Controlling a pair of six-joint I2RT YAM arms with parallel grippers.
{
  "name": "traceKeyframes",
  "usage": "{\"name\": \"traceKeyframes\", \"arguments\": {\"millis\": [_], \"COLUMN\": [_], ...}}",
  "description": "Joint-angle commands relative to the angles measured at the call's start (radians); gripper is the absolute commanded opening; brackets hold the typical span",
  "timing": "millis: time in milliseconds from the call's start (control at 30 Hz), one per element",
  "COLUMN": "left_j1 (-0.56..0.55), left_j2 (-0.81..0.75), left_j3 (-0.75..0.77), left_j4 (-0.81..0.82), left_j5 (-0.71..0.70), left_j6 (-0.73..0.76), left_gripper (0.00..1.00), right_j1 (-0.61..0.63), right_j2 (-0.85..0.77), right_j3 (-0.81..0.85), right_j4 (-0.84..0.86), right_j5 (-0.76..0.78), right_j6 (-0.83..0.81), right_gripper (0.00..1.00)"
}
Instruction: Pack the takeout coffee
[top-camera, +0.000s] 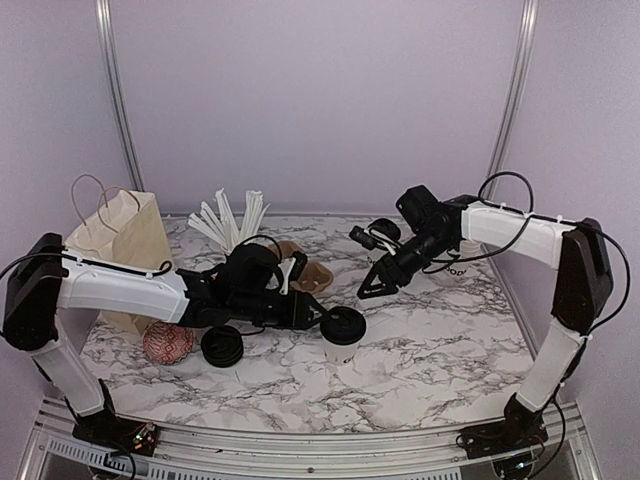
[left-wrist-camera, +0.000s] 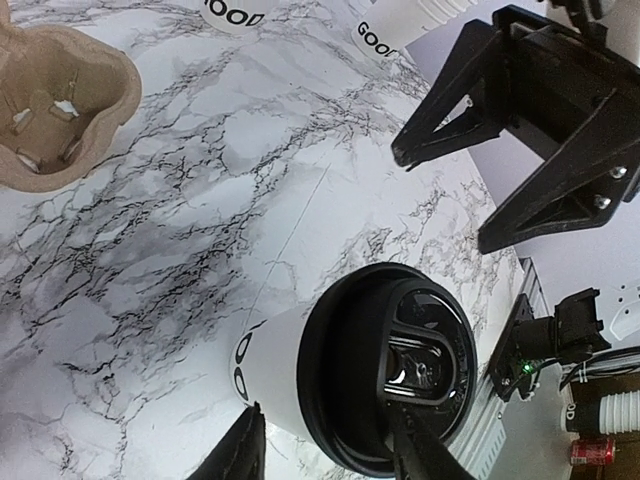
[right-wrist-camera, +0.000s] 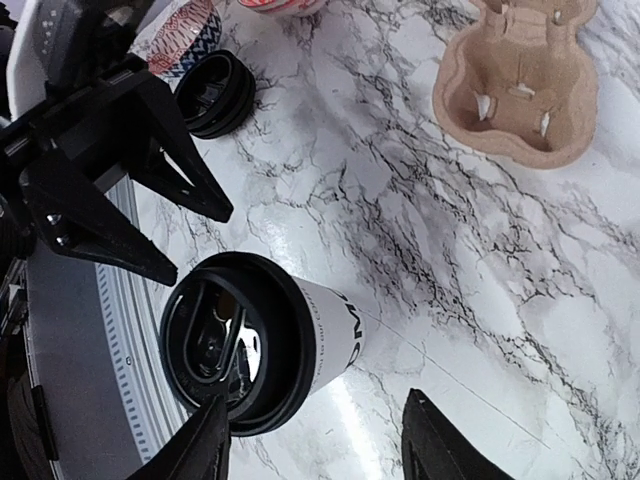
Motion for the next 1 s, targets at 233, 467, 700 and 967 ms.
{"name": "traceKeyframes", "arguments": {"millis": [233, 467, 700, 967], "left_j1": [-0.006, 0.004, 0.008, 0.008], "left_j2": [-0.116, -0.005, 0.087, 0.12], "left_j3": [0.021, 0.113, 0.146, 0.122], "left_j4": [-0.092, -0.068, -0.017, -0.003], "left_j5": [-0.075, -0.052, 0.032, 0.071], "left_j6": [0.072, 0.112, 0.101, 0.076], "left_gripper": [0.5, 0.53, 0.52, 0.45], "right_j1": [-0.005, -0.006, -0.005, -0.006], "right_j2": [-0.141, -0.135, -0.102, -0.018], "right_j3": [-0.148, -0.212, -0.214, -0.176], "right_j4": [0.007, -0.011, -0.011, -0.018], "right_j5": [-0.008, -0.088, -0.156, -0.201], "right_j6": [-0.028, -0.039, -0.04, -0.042], "right_gripper": [0.65, 0.68, 0.62, 0.55]}}
